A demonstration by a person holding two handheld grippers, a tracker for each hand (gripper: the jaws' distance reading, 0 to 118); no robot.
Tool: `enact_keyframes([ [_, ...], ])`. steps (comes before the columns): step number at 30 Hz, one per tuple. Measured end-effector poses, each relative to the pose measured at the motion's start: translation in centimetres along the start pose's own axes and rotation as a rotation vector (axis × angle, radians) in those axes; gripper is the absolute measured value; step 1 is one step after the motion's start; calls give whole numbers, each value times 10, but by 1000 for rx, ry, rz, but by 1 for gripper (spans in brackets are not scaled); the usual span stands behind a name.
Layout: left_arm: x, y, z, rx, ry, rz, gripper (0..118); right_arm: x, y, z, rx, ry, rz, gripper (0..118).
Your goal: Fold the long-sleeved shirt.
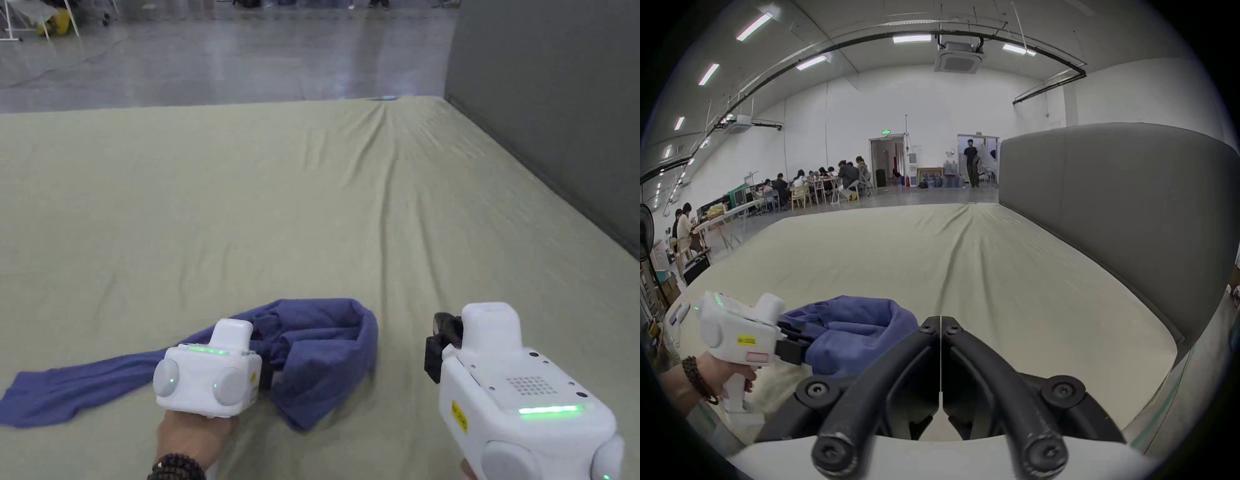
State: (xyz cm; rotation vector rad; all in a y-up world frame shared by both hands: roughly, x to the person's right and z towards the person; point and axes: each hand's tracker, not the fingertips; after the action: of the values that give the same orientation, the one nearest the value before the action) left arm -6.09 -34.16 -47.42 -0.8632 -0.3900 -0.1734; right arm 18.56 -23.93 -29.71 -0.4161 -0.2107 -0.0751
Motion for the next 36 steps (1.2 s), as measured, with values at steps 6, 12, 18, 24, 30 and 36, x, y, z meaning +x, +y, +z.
enact_keyframes([
  [6, 0, -2, 36, 75, -2, -22, 1, 6, 22, -66, -125, 68, -45, 68],
  [12, -15, -3, 54, 116, -13, 45, 1, -5, 9, -165, -396, 123, 41, 107],
  [18, -23, -1, 62, 120, -10, 44, 1, -28, -20, -212, -557, 269, 23, 61],
  [24, -45, 12, 99, 286, 25, 111, 1, -25, 8, -162, -349, 302, -42, 18],
  [30, -92, 64, 175, 521, 128, 167, 1, -33, 79, -125, -175, 320, 39, 18],
  [36, -134, 140, 235, 666, 165, 150, 1, -51, 166, -119, -75, 345, 61, 18],
])
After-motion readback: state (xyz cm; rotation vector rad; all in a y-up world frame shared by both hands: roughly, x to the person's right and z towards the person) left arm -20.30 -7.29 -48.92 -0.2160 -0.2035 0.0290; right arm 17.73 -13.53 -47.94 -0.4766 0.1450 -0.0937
